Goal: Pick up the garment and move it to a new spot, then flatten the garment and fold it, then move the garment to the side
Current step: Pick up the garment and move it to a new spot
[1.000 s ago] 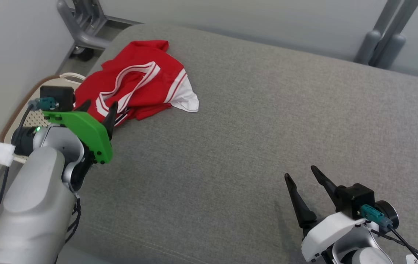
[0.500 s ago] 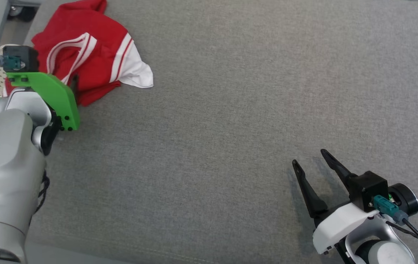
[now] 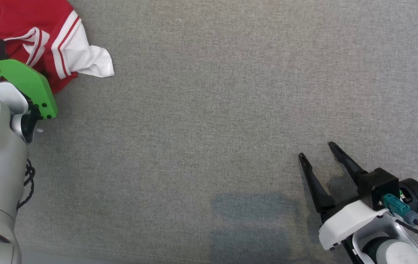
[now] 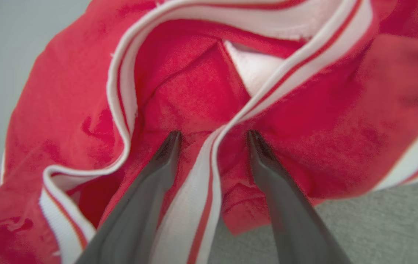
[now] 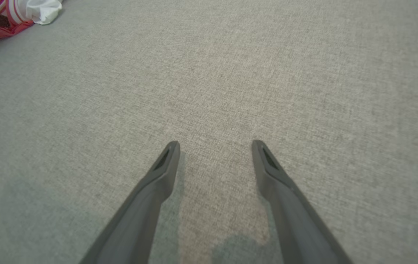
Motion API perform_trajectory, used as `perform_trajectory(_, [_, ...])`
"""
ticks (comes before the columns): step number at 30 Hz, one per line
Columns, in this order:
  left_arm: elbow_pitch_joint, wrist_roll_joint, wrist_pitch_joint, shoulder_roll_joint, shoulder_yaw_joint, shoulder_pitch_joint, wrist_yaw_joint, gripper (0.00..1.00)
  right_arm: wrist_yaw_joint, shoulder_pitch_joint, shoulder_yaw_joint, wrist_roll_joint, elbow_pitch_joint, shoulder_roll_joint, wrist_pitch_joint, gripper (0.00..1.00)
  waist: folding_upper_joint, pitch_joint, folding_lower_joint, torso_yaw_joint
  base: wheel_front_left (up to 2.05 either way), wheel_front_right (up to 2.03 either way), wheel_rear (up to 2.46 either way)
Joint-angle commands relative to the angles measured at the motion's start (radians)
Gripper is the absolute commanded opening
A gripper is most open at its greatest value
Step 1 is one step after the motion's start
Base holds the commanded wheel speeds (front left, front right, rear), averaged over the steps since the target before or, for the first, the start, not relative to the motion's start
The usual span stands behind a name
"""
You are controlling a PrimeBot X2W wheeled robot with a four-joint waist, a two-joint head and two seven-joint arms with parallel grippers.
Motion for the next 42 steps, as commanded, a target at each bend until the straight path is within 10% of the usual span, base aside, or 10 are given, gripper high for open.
perform_trajectory(1, [0.017,-0.01,0.016,-0.023,-0.003,0.013,0.001,0.0,-0.001,-0.01,0.001,-0.002,0.002,0.0,-0.005,1.0,-0.0001,-0.004,-0.0001,0.0,0.0,0.0,0.0])
perform_trajectory(21, [0.007,0.007,-0.118,0.04,-0.03,0.006,-0.036,0.0,-0.001,-0.036,0.056,0.088,0.219,0.063,-0.147,1.0,-0.0001,-0.328,-0.0001,-0.084,0.0,0.0,0.0])
perform_trajectory(42, [-0.278,0.005,-0.124,-0.156,-0.143,0.019,-0.075,0.0,-0.001,0.029,0.04,0.154,0.315,0.072,-0.215,1.0,-0.0001,-0.538,-0.0001,-0.314,0.0,0.0,0.0])
